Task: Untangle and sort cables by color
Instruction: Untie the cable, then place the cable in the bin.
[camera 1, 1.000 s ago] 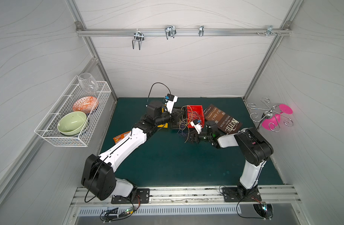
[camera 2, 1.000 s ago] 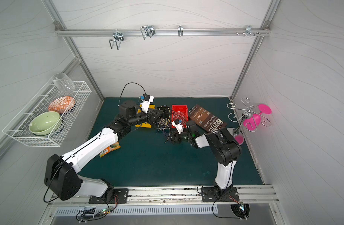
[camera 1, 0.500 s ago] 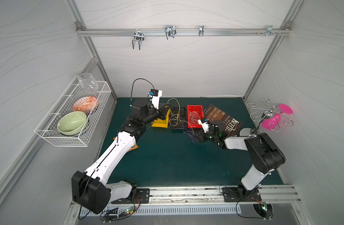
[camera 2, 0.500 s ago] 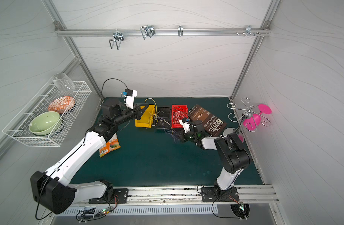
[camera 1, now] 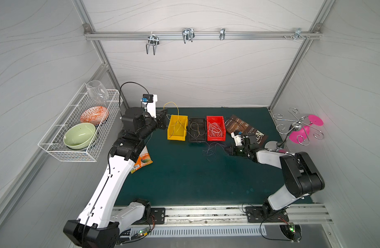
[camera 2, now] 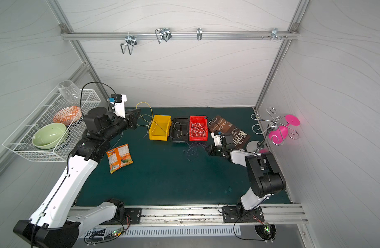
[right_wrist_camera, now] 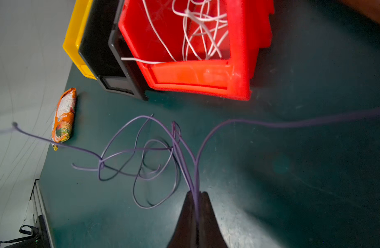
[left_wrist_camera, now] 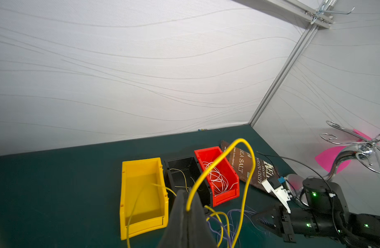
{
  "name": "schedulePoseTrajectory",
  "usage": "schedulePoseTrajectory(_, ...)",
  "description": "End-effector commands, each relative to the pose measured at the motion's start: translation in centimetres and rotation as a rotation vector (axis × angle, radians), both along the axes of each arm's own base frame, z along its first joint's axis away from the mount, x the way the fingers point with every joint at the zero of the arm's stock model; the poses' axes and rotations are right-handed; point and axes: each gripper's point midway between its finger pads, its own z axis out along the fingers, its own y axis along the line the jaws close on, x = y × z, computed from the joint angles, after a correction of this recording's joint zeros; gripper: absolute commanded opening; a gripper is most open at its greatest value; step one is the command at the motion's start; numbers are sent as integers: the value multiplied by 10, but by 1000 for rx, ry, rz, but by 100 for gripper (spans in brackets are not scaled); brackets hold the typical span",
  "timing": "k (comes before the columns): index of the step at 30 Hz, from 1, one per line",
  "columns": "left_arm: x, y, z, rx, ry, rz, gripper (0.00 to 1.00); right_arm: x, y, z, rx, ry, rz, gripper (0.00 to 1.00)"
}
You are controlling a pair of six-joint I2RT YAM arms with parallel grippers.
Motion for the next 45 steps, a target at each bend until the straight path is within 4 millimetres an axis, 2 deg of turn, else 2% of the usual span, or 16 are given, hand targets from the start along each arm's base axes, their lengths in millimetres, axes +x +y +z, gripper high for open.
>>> schedulePoseTrajectory(1,-8,3,30,-2,-79,-5,0,-1,2,7,-33,7,3,0)
schedulePoseTrajectory(3,-10,-6,28,-29,-80,-57,0,-1,4,13,-69,-4,22,1)
schedulePoseTrajectory(4,-11,-11,27,-40,-80,-83,0,-2,5,17,-84,-13,33,5)
schedulePoseTrajectory(5,-12,-14,26,-52,-81,-105,0,-2,5,21,-98,-24,36,11)
schedulePoseTrajectory(7,-13,-24,24,-83,-73,-163,0,-4,5,33,-127,-48,44,31)
schedulePoseTrajectory(10,-19,-40,22,-128,-62,-266,0,-10,4,58,-143,-86,67,52)
schedulePoseTrajectory(14,-25,-53,22,-180,-59,-360,0,-23,9,97,-171,-182,121,72)
schedulePoseTrajectory(17,-25,-58,22,-214,-55,-389,0,-34,29,129,-151,-285,210,79)
schedulePoseTrajectory(23,-23,-65,14,-252,-14,-426,0,-54,89,206,160,-559,401,90)
schedulePoseTrajectory(28,-24,-70,6,-299,11,-461,0,-66,126,239,254,-669,545,93)
schedulePoseTrajectory(33,-15,-67,-11,-301,61,-422,0,-63,146,243,241,-688,588,93)
schedulePoseTrajectory(36,-1,-60,-24,-284,115,-341,0,-52,146,239,189,-693,550,93)
schedulePoseTrajectory(40,21,-54,-39,-247,167,-262,0,-36,129,226,46,-691,450,94)
schedulePoseTrajectory(42,32,-53,-46,-232,176,-239,0,-31,117,220,-34,-686,404,98)
schedulePoseTrajectory(45,53,-52,-55,-216,181,-203,0,-32,95,210,-143,-670,347,99)
